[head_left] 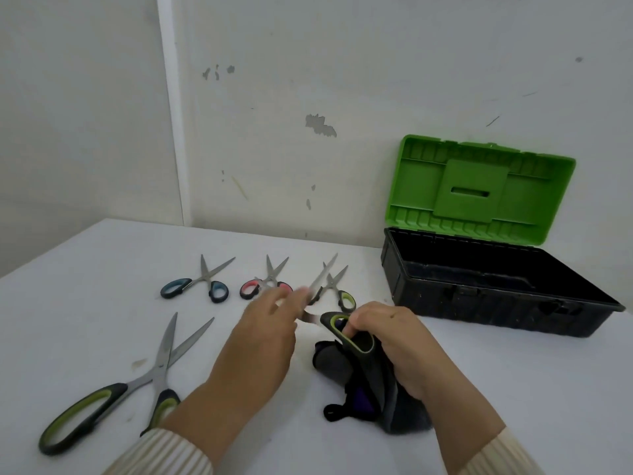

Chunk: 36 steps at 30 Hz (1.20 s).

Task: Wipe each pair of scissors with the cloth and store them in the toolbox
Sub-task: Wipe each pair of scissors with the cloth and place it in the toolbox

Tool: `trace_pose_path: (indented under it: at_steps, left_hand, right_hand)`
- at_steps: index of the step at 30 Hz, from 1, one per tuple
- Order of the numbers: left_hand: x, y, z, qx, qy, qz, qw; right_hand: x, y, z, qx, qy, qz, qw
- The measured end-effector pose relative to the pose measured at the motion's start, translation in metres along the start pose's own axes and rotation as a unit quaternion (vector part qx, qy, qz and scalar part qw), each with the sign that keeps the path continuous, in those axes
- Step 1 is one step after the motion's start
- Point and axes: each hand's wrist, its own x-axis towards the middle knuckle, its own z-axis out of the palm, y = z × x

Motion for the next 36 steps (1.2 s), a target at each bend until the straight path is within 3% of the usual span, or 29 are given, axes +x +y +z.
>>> trace_pose_path:
  at_steps: [3, 5, 7, 8, 10, 12, 14, 16, 20, 22, 25, 28, 30, 33, 36]
  left_hand:
    - [0.004, 0.005, -0.009, 0.03, 0.043, -0.113, 0.992]
    - [0.008, 0.006, -0.015, 0.026, -0.061, -0.241, 0.968]
    - [0.012, 0.004, -0.019, -0.109, -0.186, -0.338, 0.916]
    - [0.014, 0.002, -0.021, -0.21, -0.209, -0.369, 0.881]
    - [0.015, 0.0, -0.026, -0.357, -0.219, -0.406, 0.812]
    - [0.016, -0.002, -0.03, -0.409, -0.209, -0.418, 0.783]
    - [0.016, -0.001, -0.032, -0.41, -0.201, -0.417, 0.786]
    - [0.018, 0.001, -0.034, -0.403, -0.198, -0.407, 0.796]
    - [0.016, 0.006, -0.033, -0.376, -0.239, -0.391, 0.806]
    - [0.014, 0.01, -0.029, -0.379, -0.251, -0.388, 0.802]
    - [0.009, 0.016, -0.02, -0.384, -0.244, -0.383, 0.804]
    - [0.007, 0.02, -0.015, -0.36, -0.225, -0.38, 0.822]
    - [0.008, 0.022, -0.015, -0.352, -0.219, -0.375, 0.829]
    - [0.008, 0.024, -0.016, -0.334, -0.218, -0.366, 0.841]
    - [0.009, 0.026, -0.017, -0.319, -0.22, -0.359, 0.849]
  right_hand:
    - [0.001, 0.002, -0.001, 0.034, 0.009, -0.008, 0.999]
    - [0.0, 0.002, 0.0, 0.023, -0.001, -0.037, 0.999]
    - [0.0, 0.002, 0.0, 0.021, -0.024, -0.059, 0.998]
    - [0.0, 0.004, 0.0, 0.026, -0.031, -0.062, 0.997]
    - [0.001, 0.006, -0.002, 0.02, -0.032, -0.063, 0.997]
    - [0.001, 0.006, -0.003, 0.01, -0.034, -0.059, 0.998]
    - [0.002, 0.007, -0.005, 0.003, -0.03, -0.049, 0.998]
    - [0.006, 0.009, -0.009, 0.007, 0.026, -0.061, 0.998]
    - [0.008, 0.006, -0.014, -0.055, 0.184, -0.194, 0.962]
    - [0.003, 0.001, -0.003, -0.125, 0.147, -0.264, 0.945]
    - [0.001, 0.004, 0.025, -0.313, 0.01, -0.285, 0.906]
    - [0.012, 0.012, 0.029, -0.371, 0.099, -0.32, 0.866]
    - [0.012, 0.01, 0.028, -0.345, 0.119, -0.3, 0.881]
    - [0.008, 0.013, 0.031, -0.338, 0.046, -0.302, 0.89]
    - [0.013, 0.014, 0.029, -0.32, 0.103, -0.299, 0.893]
